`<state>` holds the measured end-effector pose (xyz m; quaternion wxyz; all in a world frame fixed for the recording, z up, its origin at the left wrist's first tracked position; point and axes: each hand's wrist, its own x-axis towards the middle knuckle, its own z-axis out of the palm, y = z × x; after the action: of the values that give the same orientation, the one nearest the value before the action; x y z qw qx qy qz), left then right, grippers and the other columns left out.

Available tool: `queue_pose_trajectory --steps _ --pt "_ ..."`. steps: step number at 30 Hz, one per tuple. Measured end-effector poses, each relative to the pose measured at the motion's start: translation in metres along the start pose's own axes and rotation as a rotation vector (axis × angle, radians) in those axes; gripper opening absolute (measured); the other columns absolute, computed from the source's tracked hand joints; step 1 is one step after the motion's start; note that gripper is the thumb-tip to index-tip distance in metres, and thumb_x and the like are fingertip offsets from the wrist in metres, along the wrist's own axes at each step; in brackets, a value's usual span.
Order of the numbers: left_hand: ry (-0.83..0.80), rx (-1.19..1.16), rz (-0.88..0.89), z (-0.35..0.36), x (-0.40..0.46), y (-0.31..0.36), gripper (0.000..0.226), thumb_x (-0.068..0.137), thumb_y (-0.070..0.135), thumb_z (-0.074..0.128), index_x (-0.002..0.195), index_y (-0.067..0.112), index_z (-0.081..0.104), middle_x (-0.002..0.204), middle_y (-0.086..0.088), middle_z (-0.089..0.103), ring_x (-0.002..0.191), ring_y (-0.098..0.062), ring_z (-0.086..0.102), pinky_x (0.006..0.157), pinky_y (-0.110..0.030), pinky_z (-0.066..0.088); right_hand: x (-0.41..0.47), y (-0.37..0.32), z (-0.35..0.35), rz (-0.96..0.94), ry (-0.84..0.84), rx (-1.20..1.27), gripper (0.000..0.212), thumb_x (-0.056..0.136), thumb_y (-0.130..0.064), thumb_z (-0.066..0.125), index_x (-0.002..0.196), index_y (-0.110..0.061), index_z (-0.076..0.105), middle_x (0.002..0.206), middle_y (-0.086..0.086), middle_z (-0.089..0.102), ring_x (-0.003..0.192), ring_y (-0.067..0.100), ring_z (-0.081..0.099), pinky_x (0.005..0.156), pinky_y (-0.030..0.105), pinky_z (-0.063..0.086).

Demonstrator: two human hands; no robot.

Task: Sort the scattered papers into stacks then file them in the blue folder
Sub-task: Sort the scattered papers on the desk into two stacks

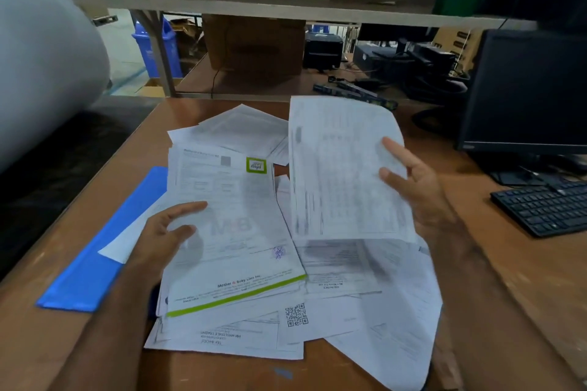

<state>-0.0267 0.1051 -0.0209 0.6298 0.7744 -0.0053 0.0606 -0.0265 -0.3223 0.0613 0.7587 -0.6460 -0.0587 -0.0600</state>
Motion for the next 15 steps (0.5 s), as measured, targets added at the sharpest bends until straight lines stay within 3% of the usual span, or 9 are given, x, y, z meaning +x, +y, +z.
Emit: queue_pose_trajectory --steps 2,4,6,8,9,11,15 --pt "-0.006 0.017 0.009 0.001 0.002 -0.001 0.053 0.091 -0.011 0.058 0.123 0.028 0.073 0.133 0.016 0.064 0.121 -0.004 0.059 0.076 -0.021 0.052 -0.005 -0.007 0.003 0.014 -0.044 0.144 0.056 0.097 -0.006 0.061 0.148 -0.026 0.049 0.145 0.002 0.060 0.123 0.030 0.065 0.097 0.049 0.056" --pt "-0.014 -0.034 0.021 0.000 0.002 -0.001 0.054 0.090 -0.014 0.058 0.123 0.027 0.073 0.131 0.017 0.066 0.118 -0.004 0.062 0.076 -0.017 0.054 -0.004 0.000 0.014 0.033 -0.099 0.069 0.061 0.091 -0.013 0.067 0.148 -0.027 0.050 0.147 0.000 0.058 0.124 0.022 0.065 0.093 0.040 0.059" --pt "-0.021 -0.102 0.017 0.000 -0.001 0.001 0.053 0.090 -0.015 0.058 0.125 0.023 0.072 0.132 0.017 0.065 0.118 0.000 0.062 0.081 -0.011 0.052 0.003 0.023 0.031 0.040 -0.124 -0.386 0.070 0.084 -0.024 0.078 0.148 -0.030 0.050 0.150 -0.007 0.054 0.126 0.006 0.059 0.092 0.024 0.055" --pt "-0.030 -0.131 0.024 0.000 -0.002 0.000 0.055 0.090 -0.015 0.058 0.126 0.023 0.072 0.136 0.014 0.065 0.124 0.000 0.059 0.094 -0.017 0.049 0.010 0.055 0.048 0.004 -0.206 -0.912 0.077 0.084 -0.032 0.083 0.152 -0.031 0.045 0.154 -0.008 0.047 0.138 0.010 0.047 0.112 0.029 0.042" --pt "-0.034 -0.130 0.027 0.000 -0.003 -0.001 0.056 0.089 -0.015 0.058 0.126 0.024 0.072 0.137 0.013 0.064 0.127 -0.001 0.057 0.098 -0.020 0.047 0.011 0.067 0.056 -0.028 -0.228 -1.013 0.079 0.085 -0.032 0.082 0.153 -0.030 0.043 0.156 -0.007 0.045 0.142 0.013 0.042 0.120 0.034 0.034" --pt "-0.032 -0.139 0.022 -0.002 -0.003 -0.002 0.056 0.089 -0.016 0.058 0.127 0.024 0.072 0.139 0.014 0.063 0.129 -0.002 0.055 0.097 -0.018 0.046 0.013 0.078 0.065 -0.025 -0.208 -1.008 0.079 0.087 -0.032 0.080 0.155 -0.032 0.039 0.157 -0.006 0.042 0.145 0.015 0.037 0.123 0.032 0.024" --pt "-0.032 -0.160 0.017 -0.002 -0.003 -0.001 0.057 0.089 -0.016 0.057 0.128 0.024 0.071 0.140 0.013 0.062 0.130 -0.006 0.055 0.092 -0.011 0.049 0.014 0.074 0.067 0.040 -0.202 -1.050 0.073 0.093 -0.026 0.073 0.155 -0.037 0.036 0.157 -0.010 0.040 0.139 0.012 0.041 0.117 0.037 0.037"
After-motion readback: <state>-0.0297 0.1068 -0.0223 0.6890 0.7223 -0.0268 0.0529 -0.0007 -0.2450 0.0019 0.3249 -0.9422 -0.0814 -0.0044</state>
